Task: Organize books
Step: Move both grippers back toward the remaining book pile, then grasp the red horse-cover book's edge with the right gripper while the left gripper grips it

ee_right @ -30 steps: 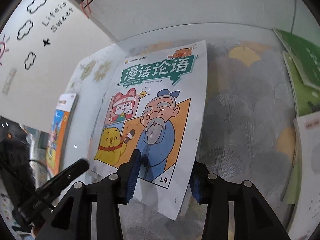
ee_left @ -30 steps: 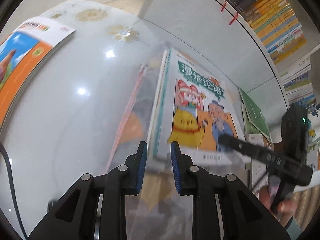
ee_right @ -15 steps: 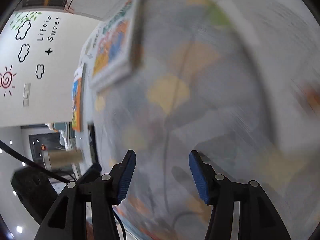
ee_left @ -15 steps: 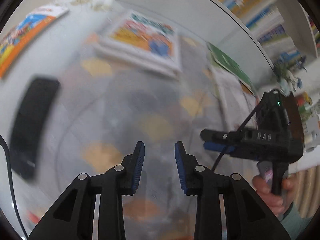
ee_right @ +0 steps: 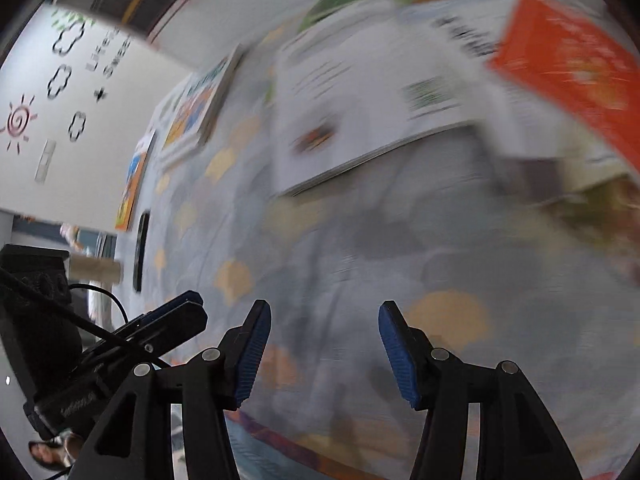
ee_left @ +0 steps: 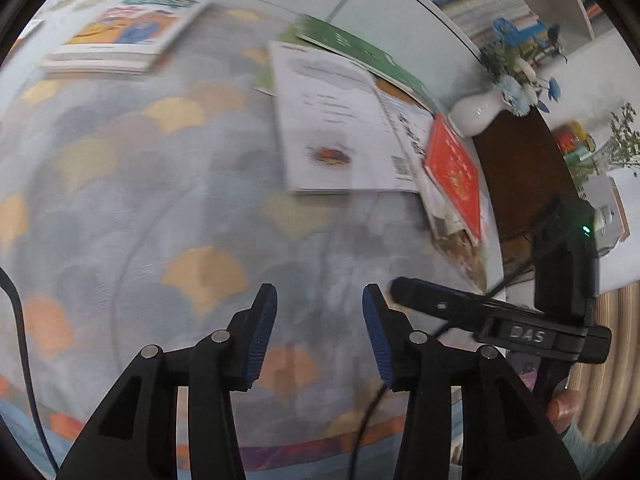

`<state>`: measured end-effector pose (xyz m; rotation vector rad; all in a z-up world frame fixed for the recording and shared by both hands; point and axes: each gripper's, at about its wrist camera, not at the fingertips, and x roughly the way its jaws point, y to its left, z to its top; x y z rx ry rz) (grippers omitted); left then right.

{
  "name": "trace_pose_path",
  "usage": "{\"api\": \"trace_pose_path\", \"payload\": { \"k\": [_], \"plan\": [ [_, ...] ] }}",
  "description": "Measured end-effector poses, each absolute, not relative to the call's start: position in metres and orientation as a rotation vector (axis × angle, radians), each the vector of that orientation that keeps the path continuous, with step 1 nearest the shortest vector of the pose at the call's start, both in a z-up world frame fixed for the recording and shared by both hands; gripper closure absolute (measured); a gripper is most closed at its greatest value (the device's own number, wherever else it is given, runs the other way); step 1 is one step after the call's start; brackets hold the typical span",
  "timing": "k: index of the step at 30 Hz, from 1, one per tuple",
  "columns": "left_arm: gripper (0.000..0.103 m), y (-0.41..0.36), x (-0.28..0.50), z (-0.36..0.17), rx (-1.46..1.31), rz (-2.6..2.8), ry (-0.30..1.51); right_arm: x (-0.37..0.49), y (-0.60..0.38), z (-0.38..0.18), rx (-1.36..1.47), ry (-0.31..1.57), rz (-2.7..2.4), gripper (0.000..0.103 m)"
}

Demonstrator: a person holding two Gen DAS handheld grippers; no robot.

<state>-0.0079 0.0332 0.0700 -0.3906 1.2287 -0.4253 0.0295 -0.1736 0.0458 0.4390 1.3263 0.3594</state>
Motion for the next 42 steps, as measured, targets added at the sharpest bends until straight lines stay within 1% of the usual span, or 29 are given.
{"api": "trace_pose_path", "payload": {
  "k": [2, 3, 4, 7, 10, 15, 19, 22, 23, 25, 27, 29, 30, 31, 34, 35, 38, 42],
  "plan": [
    [0.061, 0.018, 0.000, 0.072, -0.373, -0.437, 1.225, 0.034, -0.195, 0.050, 0.471, 1.292, 0.314, 0.043],
    [0.060, 0.013, 0.007, 0.072, -0.365, -0.432, 1.222, 0.038, -0.205, 0.050, 0.489, 1.283, 0.298, 0.040],
    [0.060, 0.009, 0.018, 0.070, -0.364, -0.421, 1.225, 0.042, -0.214, 0.050, 0.504, 1.278, 0.286, 0.039],
    [0.060, 0.003, 0.046, 0.062, -0.385, -0.376, 1.230, 0.065, -0.231, 0.052, 0.500, 1.253, 0.253, 0.039],
    [0.060, 0.006, 0.070, 0.054, -0.410, -0.324, 1.243, 0.083, -0.220, 0.053, 0.445, 1.232, 0.236, 0.041],
    [0.060, 0.005, 0.090, 0.053, -0.399, -0.319, 1.245, 0.102, -0.206, 0.064, 0.320, 1.156, 0.192, 0.041],
    [0.060, -0.025, 0.104, 0.060, -0.344, -0.433, 1.241, 0.101, -0.256, 0.074, 0.341, 1.051, 0.030, 0.041],
    [0.060, -0.070, 0.118, 0.068, -0.277, -0.561, 1.245, 0.093, -0.312, 0.068, 0.462, 1.006, -0.120, 0.041],
    [0.060, -0.091, 0.124, 0.071, -0.250, -0.604, 1.241, 0.089, -0.332, 0.062, 0.494, 1.007, -0.176, 0.042],
    [0.060, -0.125, 0.138, 0.076, -0.195, -0.648, 1.237, 0.089, -0.353, 0.054, 0.525, 1.020, -0.224, 0.048],
    [0.060, -0.155, 0.148, 0.077, -0.146, -0.686, 1.222, 0.088, -0.365, 0.043, 0.553, 1.041, -0.263, 0.051],
    [0.060, -0.183, 0.159, 0.069, -0.102, -0.709, 1.224, 0.088, -0.370, 0.033, 0.563, 1.062, -0.281, 0.051],
    [0.063, -0.192, 0.163, 0.063, -0.074, -0.686, 1.240, 0.088, -0.373, 0.028, 0.566, 1.070, -0.278, 0.051],
    [0.063, -0.202, 0.167, 0.054, -0.062, -0.683, 1.268, 0.090, -0.374, 0.024, 0.566, 1.078, -0.278, 0.051],
    [0.063, -0.210, 0.166, 0.047, -0.103, -0.728, 1.286, 0.094, -0.370, 0.016, 0.580, 1.093, -0.235, 0.051],
    [0.063, -0.210, 0.164, 0.046, -0.128, -0.753, 1.310, 0.096, -0.368, 0.016, 0.574, 1.103, -0.198, 0.048],
    [0.062, -0.208, 0.152, 0.049, -0.140, -0.783, 1.322, 0.100, -0.362, 0.017, 0.506, 1.141, -0.180, 0.048],
    [0.062, -0.200, 0.105, 0.076, -0.099, -0.872, 1.261, 0.092, -0.333, 0.033, 0.423, 1.156, -0.004, 0.048]
  ]
}}
